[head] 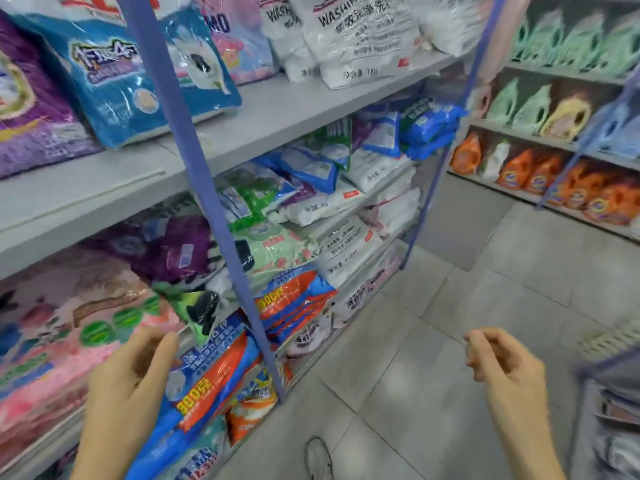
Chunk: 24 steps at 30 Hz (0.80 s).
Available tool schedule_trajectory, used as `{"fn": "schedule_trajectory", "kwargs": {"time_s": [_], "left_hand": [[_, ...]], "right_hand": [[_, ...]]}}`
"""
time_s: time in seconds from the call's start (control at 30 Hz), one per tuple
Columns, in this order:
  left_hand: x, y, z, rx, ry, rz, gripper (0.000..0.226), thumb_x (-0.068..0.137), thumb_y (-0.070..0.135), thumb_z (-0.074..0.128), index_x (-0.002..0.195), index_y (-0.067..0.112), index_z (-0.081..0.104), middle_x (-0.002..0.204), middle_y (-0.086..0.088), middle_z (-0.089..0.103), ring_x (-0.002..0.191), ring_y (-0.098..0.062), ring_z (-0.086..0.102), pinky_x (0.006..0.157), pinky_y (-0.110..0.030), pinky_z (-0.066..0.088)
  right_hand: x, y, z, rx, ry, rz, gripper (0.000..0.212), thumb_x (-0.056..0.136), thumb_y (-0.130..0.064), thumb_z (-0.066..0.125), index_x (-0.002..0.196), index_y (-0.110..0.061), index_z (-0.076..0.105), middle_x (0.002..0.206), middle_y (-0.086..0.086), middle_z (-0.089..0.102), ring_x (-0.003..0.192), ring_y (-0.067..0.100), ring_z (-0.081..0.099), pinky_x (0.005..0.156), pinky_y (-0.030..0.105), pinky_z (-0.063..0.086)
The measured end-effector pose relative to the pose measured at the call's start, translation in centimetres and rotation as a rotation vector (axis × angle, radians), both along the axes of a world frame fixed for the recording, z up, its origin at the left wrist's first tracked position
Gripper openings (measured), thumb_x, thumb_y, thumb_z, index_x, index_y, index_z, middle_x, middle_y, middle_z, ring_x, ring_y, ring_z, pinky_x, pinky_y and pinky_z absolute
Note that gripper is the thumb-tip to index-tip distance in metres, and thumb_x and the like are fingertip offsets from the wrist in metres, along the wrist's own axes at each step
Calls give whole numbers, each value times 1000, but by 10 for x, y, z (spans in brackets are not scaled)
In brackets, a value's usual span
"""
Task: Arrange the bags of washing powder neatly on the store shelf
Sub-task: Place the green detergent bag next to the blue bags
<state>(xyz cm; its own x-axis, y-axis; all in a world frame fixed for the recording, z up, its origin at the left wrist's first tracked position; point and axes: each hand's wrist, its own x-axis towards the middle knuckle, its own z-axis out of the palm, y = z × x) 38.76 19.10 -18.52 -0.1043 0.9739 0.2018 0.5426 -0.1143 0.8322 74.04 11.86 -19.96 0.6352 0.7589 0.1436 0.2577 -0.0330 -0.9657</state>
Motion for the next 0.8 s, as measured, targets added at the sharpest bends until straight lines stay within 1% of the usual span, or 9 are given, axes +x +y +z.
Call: {"fn": "schedule_trajectory", "kwargs": {"time_s": [0.13,0.23,0.3,0.4,0.5,0.6,0.7,0.73,0.8], "left_hand": [[38,61,4,29,2,-23,28,91,15,53,74,37,57,58,-5,60,57,-3,56,52,-12,38],[70,105,11,9,-75,-99,17,90,34,58,73,37,59,67,3,62,54,-5,54,52,-21,41],[86,133,12,28,-23,-147,17,87,48,53,75,36,59,67,6,62,57,-8,55,55,-25,41],[100,165,19,49,0,-143,16,89,41,56,73,36,59,67,5,62,57,-6,53,55,-20,40],[116,187,22,43,-23,-108,21,86,47,55,74,31,60,68,1,61,56,-7,52,55,-24,40],[139,208,13,25,59,-10,11,88,30,62,77,30,60,68,6,64,71,-8,58,59,-19,43],[163,238,7,51,127,114,8,88,23,62,81,21,61,74,6,65,67,-9,59,58,-17,44],[169,248,4,43,154,164,5,88,22,61,84,18,62,76,4,65,65,-8,59,59,-19,45],[178,270,-7,19,249,294,10,88,21,61,91,12,65,77,-2,66,66,-19,61,60,-30,47]], "right_hand": [[36,60,8,14,-55,-18,22,92,-8,52,71,-11,58,56,-3,56,49,2,48,50,10,37],[62,106,17,36,-76,-47,21,92,-9,53,72,-11,58,58,-8,59,49,2,50,50,10,38],[74,133,17,39,-80,-47,21,92,-11,52,72,-11,58,59,-8,59,52,2,51,50,10,38],[85,169,16,48,-67,-23,20,93,-10,52,73,-10,59,57,-3,57,51,1,50,49,9,38],[95,212,14,34,-63,45,20,93,-9,51,75,-9,60,56,1,56,50,0,50,49,7,39],[107,261,8,41,-54,152,25,93,-11,52,70,-17,59,61,-7,59,53,2,51,49,7,39],[117,313,10,52,-33,301,27,92,-11,52,70,-23,59,60,-9,58,54,1,52,50,7,38],[121,330,11,59,-33,357,28,92,-10,52,69,-25,59,59,-9,58,53,1,51,50,7,38],[129,362,14,74,-54,472,30,91,-7,53,67,-25,59,58,-9,57,53,1,50,51,10,38]]}}
